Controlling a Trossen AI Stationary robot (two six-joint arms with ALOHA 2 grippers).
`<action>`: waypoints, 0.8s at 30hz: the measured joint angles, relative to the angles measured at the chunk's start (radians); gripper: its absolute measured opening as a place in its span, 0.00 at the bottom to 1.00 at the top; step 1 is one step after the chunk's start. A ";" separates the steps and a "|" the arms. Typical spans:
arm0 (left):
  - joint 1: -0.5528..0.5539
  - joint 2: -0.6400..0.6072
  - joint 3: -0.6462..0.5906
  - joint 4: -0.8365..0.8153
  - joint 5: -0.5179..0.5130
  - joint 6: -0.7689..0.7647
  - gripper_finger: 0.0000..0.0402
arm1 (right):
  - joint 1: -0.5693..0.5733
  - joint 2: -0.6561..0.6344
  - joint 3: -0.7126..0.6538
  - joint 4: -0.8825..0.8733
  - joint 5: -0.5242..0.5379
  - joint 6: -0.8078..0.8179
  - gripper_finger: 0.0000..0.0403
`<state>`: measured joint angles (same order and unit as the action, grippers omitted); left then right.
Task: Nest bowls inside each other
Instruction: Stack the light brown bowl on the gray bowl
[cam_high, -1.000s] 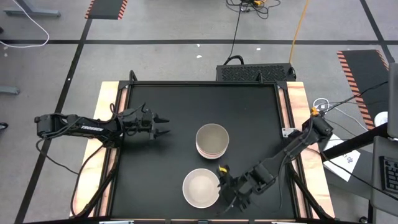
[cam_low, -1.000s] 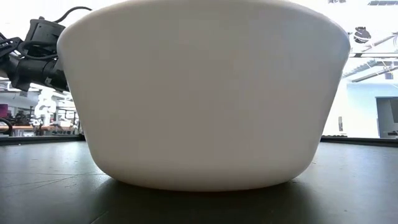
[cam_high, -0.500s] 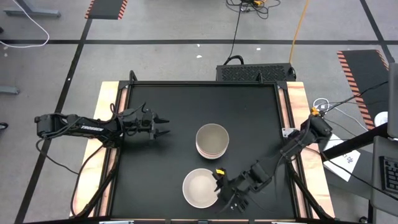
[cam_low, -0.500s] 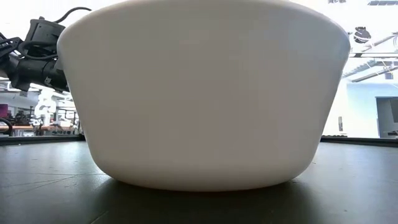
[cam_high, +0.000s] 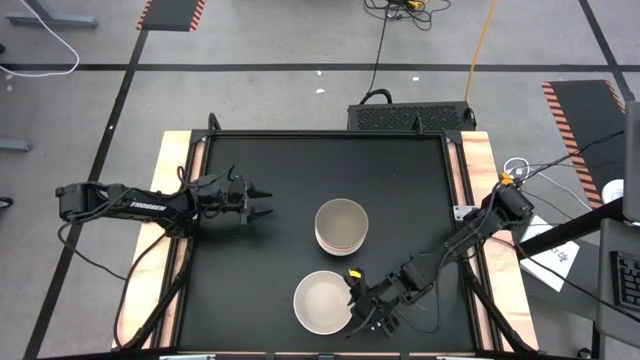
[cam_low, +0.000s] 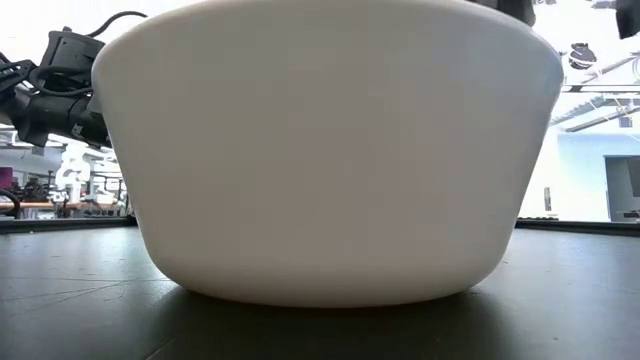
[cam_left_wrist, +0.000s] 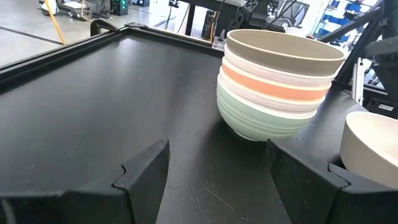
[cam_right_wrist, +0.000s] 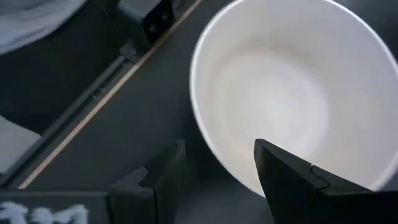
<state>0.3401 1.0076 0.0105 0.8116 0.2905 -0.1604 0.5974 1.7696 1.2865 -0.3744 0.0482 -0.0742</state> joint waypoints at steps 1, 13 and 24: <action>0.000 0.000 0.000 0.000 0.000 0.000 0.67 | 0.000 0.000 -0.009 0.019 -0.003 0.003 0.46; 0.000 0.000 0.000 0.000 0.000 0.000 0.67 | -0.038 0.000 -0.020 0.130 0.057 0.200 0.46; 0.000 0.000 0.000 0.000 0.000 0.000 0.67 | -0.130 0.000 0.038 0.077 -0.028 0.457 0.46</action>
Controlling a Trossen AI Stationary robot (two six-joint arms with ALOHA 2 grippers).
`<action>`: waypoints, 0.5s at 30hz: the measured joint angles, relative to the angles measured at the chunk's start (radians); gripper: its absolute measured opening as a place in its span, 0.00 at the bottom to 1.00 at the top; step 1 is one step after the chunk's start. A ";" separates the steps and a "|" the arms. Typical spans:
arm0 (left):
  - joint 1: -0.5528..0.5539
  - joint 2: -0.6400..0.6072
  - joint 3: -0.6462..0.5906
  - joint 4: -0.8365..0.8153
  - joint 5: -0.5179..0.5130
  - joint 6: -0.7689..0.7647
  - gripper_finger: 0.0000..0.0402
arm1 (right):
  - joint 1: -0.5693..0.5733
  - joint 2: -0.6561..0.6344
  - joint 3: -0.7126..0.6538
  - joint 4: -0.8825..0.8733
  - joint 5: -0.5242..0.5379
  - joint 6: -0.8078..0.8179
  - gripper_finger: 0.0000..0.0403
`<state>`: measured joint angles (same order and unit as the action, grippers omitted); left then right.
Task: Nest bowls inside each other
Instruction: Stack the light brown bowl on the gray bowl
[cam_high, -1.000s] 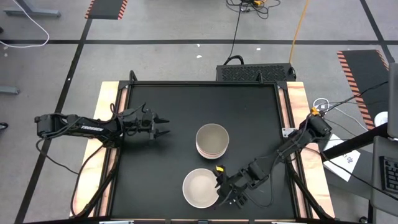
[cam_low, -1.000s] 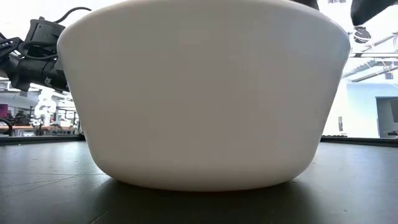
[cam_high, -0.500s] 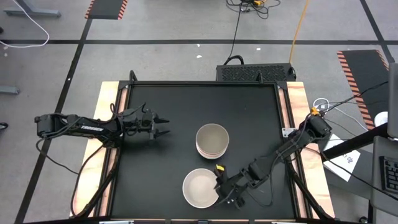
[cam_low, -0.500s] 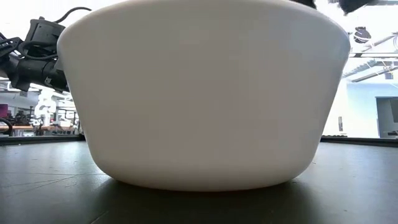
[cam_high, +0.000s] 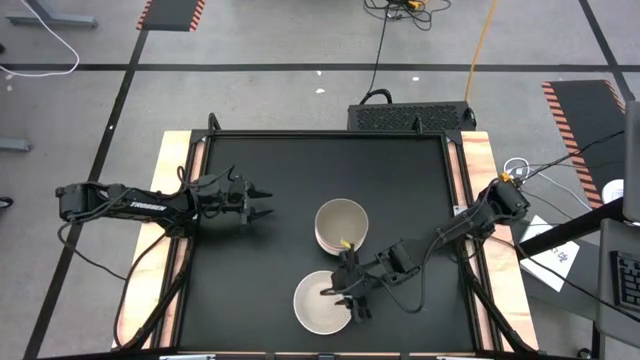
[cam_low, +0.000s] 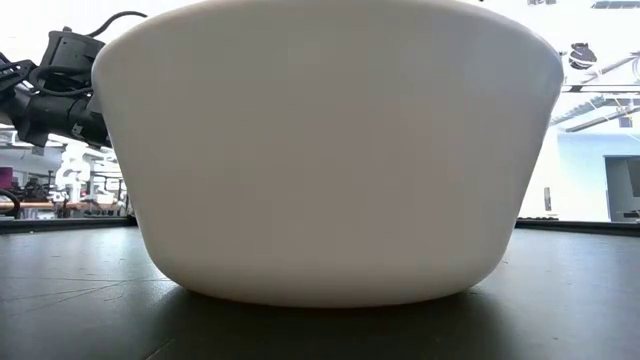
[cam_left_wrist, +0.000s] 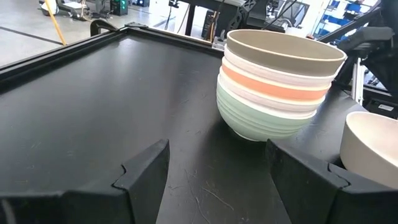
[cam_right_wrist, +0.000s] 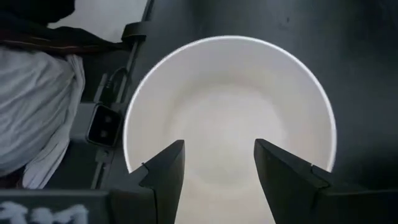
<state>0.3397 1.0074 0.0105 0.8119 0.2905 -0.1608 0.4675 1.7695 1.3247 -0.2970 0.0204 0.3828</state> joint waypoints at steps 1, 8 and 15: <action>0.000 0.000 0.000 -0.001 0.000 0.000 0.67 | -0.008 0.000 0.001 -0.005 -0.001 0.002 0.46; 0.000 0.000 0.000 -0.033 0.015 0.005 0.67 | -0.068 0.000 0.006 -0.051 -0.031 -0.017 0.46; 0.000 0.000 0.000 -0.037 0.020 0.023 0.67 | -0.101 0.000 0.006 -0.080 -0.050 -0.028 0.46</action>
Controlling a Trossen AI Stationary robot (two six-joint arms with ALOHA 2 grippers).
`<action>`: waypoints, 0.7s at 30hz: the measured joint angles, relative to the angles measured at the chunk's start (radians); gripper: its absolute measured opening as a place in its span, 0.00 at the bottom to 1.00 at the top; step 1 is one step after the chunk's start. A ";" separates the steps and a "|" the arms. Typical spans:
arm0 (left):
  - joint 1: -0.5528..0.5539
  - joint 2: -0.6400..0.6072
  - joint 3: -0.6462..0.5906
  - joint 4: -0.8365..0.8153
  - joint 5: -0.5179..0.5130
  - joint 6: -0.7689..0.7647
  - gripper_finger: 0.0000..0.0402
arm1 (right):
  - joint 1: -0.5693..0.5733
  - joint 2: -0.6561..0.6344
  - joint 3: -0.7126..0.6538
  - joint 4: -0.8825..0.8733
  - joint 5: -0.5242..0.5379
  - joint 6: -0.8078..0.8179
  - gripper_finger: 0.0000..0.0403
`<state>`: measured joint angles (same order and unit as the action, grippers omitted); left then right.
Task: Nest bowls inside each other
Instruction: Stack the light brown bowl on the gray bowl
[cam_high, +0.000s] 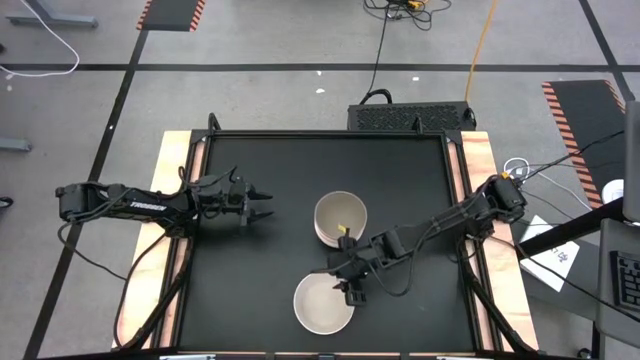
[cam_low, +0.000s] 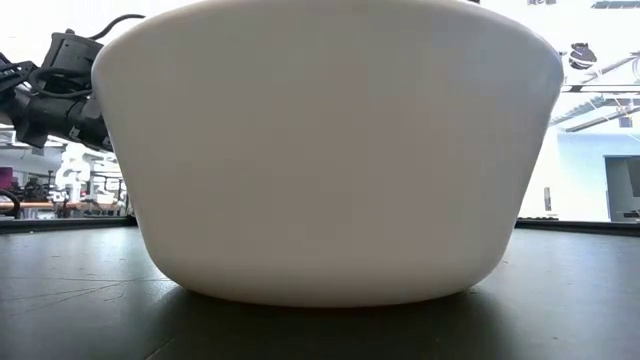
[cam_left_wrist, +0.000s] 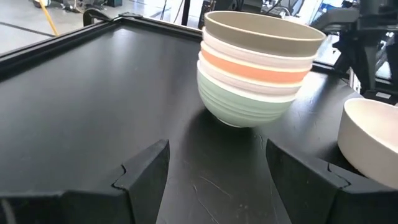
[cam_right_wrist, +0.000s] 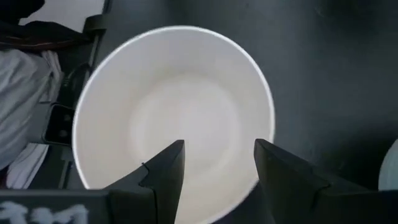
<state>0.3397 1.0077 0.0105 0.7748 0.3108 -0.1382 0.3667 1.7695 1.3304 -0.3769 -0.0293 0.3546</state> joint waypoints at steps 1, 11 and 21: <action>0.000 0.000 0.000 0.000 0.002 0.008 0.67 | 0.000 0.000 0.000 -0.009 -0.001 0.000 0.46; -0.003 0.000 0.000 0.016 0.006 0.032 0.67 | 0.014 0.000 0.000 -0.040 0.000 0.069 0.46; -0.004 0.000 0.000 0.014 0.006 0.030 0.67 | 0.027 0.047 -0.001 -0.077 0.003 0.167 0.46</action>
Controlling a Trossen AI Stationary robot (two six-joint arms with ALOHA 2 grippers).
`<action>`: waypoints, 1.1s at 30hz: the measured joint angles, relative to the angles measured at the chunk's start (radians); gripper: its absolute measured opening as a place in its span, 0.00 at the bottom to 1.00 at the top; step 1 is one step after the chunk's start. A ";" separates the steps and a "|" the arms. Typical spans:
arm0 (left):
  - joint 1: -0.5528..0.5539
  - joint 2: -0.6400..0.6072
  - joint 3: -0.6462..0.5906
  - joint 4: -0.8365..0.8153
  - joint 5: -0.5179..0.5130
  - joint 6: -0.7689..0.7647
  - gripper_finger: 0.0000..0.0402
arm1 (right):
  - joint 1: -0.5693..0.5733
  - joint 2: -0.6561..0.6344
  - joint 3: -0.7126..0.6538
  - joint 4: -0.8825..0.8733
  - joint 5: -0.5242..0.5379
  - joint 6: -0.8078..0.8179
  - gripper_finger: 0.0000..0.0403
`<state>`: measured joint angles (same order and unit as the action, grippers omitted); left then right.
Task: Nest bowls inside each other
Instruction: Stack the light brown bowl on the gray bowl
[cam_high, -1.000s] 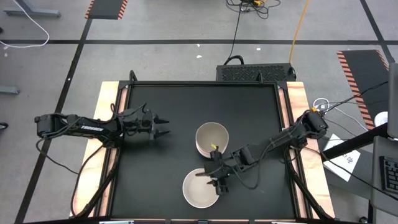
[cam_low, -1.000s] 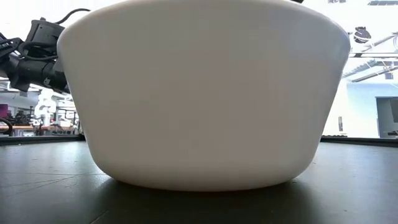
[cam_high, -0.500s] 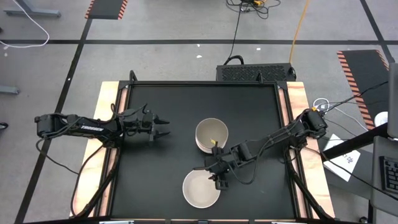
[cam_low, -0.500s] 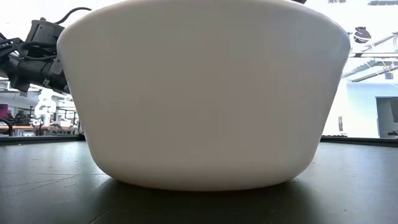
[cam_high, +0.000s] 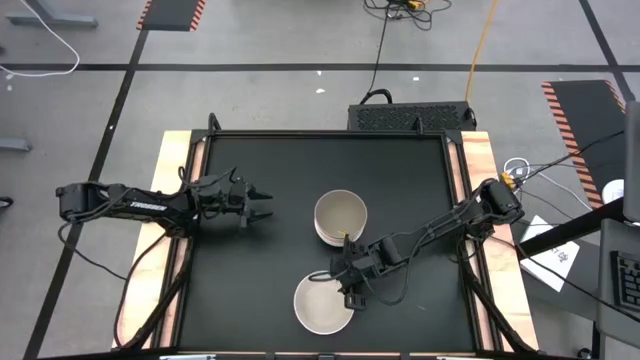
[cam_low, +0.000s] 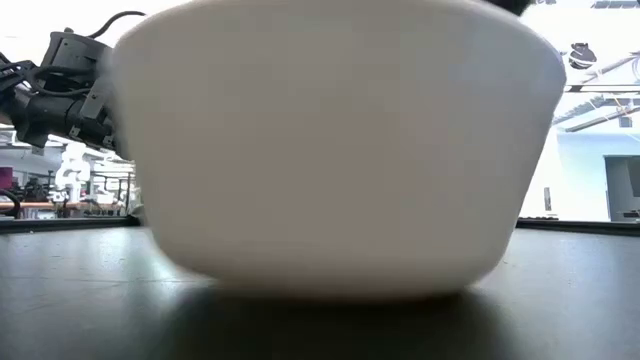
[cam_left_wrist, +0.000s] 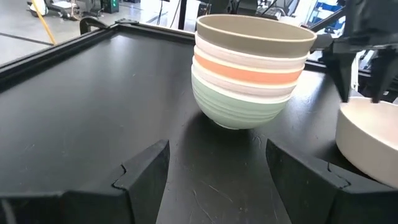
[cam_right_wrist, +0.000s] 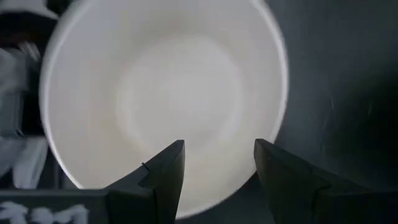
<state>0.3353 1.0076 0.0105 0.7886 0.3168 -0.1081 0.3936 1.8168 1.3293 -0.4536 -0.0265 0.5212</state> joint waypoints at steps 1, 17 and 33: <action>0.000 0.000 0.000 0.002 0.000 0.000 0.67 | 0.001 0.002 -0.001 -0.008 -0.002 0.007 0.46; -0.001 -0.002 0.000 0.000 0.004 -0.002 0.67 | 0.001 0.014 0.000 0.003 -0.002 0.020 0.46; -0.001 -0.002 0.000 -0.002 0.003 0.001 0.67 | -0.021 -0.048 0.001 -0.096 0.084 0.028 0.46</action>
<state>0.3340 1.0058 0.0105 0.7868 0.3199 -0.1070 0.3728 1.7685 1.3299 -0.5498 0.0578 0.5495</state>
